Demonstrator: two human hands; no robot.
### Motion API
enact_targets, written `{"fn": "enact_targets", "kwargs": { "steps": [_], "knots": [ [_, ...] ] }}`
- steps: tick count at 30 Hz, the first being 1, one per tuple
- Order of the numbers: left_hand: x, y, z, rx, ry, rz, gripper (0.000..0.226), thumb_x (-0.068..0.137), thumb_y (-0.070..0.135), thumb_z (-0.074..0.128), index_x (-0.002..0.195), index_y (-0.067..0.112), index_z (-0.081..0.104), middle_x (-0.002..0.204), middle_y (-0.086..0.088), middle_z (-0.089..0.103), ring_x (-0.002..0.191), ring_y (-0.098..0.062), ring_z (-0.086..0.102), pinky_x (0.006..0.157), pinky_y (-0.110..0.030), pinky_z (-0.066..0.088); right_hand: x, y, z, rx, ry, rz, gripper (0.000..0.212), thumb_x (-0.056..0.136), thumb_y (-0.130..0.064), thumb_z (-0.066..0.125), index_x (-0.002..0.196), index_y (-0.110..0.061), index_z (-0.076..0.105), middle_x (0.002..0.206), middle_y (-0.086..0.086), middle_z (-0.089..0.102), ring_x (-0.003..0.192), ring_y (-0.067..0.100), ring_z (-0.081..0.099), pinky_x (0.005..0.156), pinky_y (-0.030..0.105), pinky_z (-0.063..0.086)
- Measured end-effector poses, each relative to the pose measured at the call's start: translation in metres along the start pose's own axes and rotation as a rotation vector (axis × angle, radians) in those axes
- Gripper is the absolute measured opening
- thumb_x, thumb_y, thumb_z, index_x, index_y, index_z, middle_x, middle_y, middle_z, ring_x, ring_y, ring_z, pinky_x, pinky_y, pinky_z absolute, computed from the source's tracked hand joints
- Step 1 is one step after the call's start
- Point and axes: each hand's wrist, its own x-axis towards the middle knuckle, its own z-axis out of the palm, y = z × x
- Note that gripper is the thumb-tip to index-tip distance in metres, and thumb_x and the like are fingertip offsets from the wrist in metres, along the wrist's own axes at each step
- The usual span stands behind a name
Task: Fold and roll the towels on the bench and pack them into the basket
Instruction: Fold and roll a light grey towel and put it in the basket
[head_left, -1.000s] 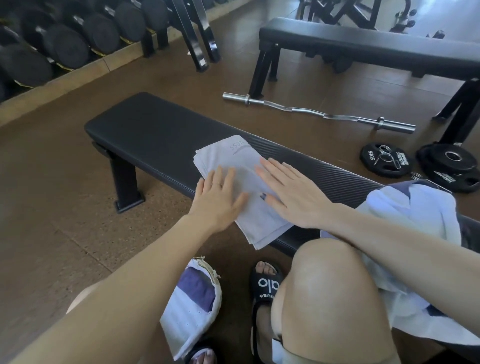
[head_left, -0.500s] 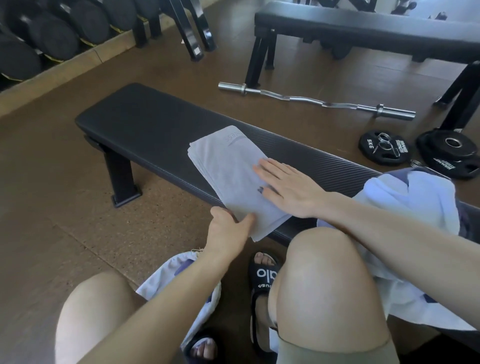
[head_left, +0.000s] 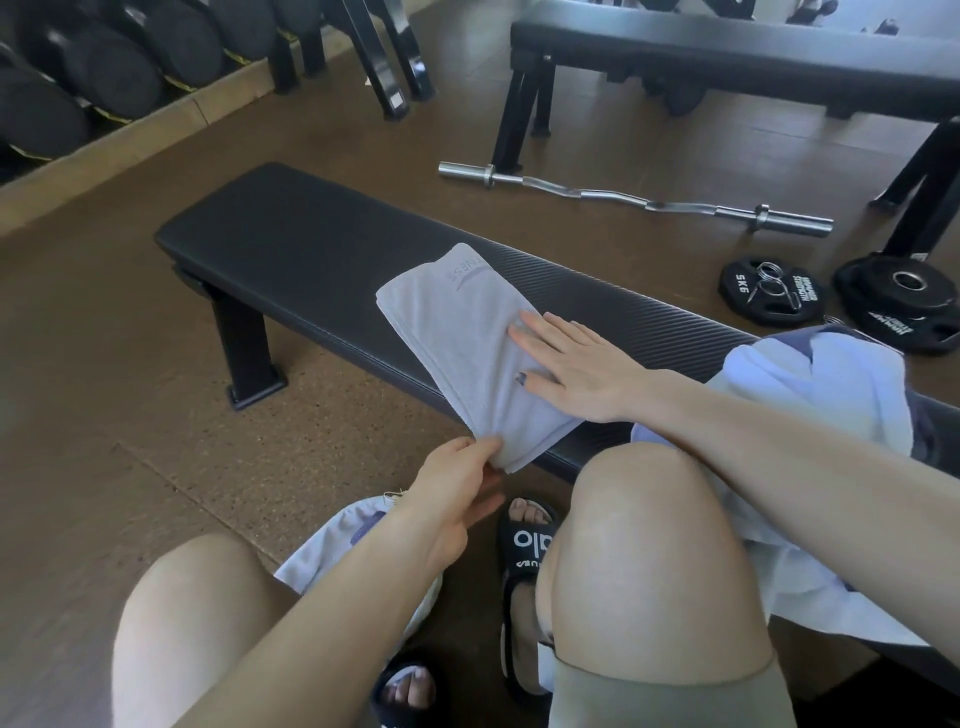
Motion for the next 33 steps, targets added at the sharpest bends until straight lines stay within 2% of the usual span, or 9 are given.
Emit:
{"fn": "enact_targets", "kwargs": {
  "steps": [4,8,13,18,22,26,29,31,33],
  "knots": [
    [0.001,-0.003,0.002,-0.041,0.024,0.062,0.012,0.098,0.017,0.062,0.094,0.005,0.061,0.108,-0.014,0.069,0.097,-0.025,0.072,0.08,-0.036,0.062,0.0,0.0,-0.009,0.043,-0.028,-0.015,0.065,0.103,-0.052,0.033,0.161,-0.033,0.007,0.168,-0.009,-0.009,0.155,0.015,-0.005,0.124,0.034,0.002],
    [-0.002,-0.001,0.004,-0.025,-0.01,0.094,0.014,0.099,0.018,0.06,0.105,0.006,0.062,0.11,-0.013,0.07,0.093,-0.024,0.075,0.083,-0.041,0.062,-0.007,0.002,-0.02,0.145,0.065,-0.052,0.062,0.101,-0.043,0.046,0.158,-0.038,0.022,0.169,-0.005,0.004,0.154,0.015,0.004,0.124,0.036,0.017],
    [-0.004,-0.003,0.011,-0.07,-0.035,0.077,0.017,0.1,0.017,0.058,0.112,0.005,0.061,0.107,-0.017,0.072,0.088,-0.022,0.076,0.082,-0.038,0.062,-0.03,-0.004,-0.004,-0.12,0.097,-0.225,0.06,0.101,-0.049,0.026,0.158,-0.03,0.028,0.166,0.003,0.021,0.151,0.024,0.017,0.12,0.042,0.023],
    [0.0,-0.007,0.011,-0.059,0.062,0.149,0.014,0.095,0.013,0.066,0.093,0.002,0.059,0.097,-0.022,0.074,0.08,-0.018,0.077,0.07,-0.028,0.061,-0.03,0.001,0.001,-0.125,0.067,-0.152,0.069,0.097,-0.059,0.012,0.16,-0.03,0.02,0.168,0.002,0.013,0.154,0.022,0.011,0.122,0.04,0.016],
    [0.0,-0.008,0.01,0.022,0.101,0.186,0.017,0.091,0.017,0.071,0.092,0.005,0.058,0.091,-0.017,0.074,0.072,-0.015,0.075,0.068,-0.025,0.06,-0.035,0.01,-0.002,-0.169,0.021,-0.194,0.077,0.094,-0.07,-0.003,0.16,-0.034,0.01,0.169,-0.001,0.003,0.155,0.02,0.002,0.124,0.04,0.011],
    [0.001,-0.008,0.008,0.031,0.083,0.202,0.024,0.091,0.016,0.073,0.099,0.008,0.051,0.096,-0.017,0.07,0.07,-0.013,0.072,0.067,-0.025,0.059,-0.035,-0.001,-0.017,-0.189,0.117,-0.241,0.068,0.098,-0.056,0.021,0.159,-0.027,0.024,0.166,0.006,0.021,0.152,0.025,0.02,0.123,0.043,0.019],
    [0.002,-0.003,0.008,0.008,0.072,0.172,0.017,0.095,0.022,0.066,0.101,0.013,0.052,0.099,-0.013,0.067,0.073,-0.015,0.069,0.069,-0.027,0.058,-0.036,0.0,0.003,-0.196,0.111,-0.322,0.064,0.099,-0.054,0.031,0.155,-0.023,0.037,0.161,0.009,0.033,0.146,0.031,0.034,0.116,0.05,0.035],
    [0.004,0.0,0.006,0.014,0.065,0.167,0.012,0.096,0.02,0.064,0.098,0.012,0.054,0.098,-0.013,0.066,0.076,-0.016,0.069,0.069,-0.027,0.057,-0.038,0.007,0.008,-0.165,0.095,-0.295,0.066,0.098,-0.057,0.028,0.154,-0.024,0.038,0.162,0.005,0.032,0.148,0.029,0.032,0.115,0.048,0.036],
    [0.005,0.001,0.003,0.032,0.053,0.165,0.012,0.096,0.017,0.065,0.096,0.009,0.055,0.094,-0.012,0.066,0.078,-0.017,0.069,0.07,-0.026,0.057,-0.041,0.013,0.005,-0.114,0.058,-0.249,0.072,0.093,-0.062,0.025,0.156,-0.029,0.031,0.166,-0.001,0.022,0.153,0.024,0.018,0.12,0.042,0.026]
  ]
}}
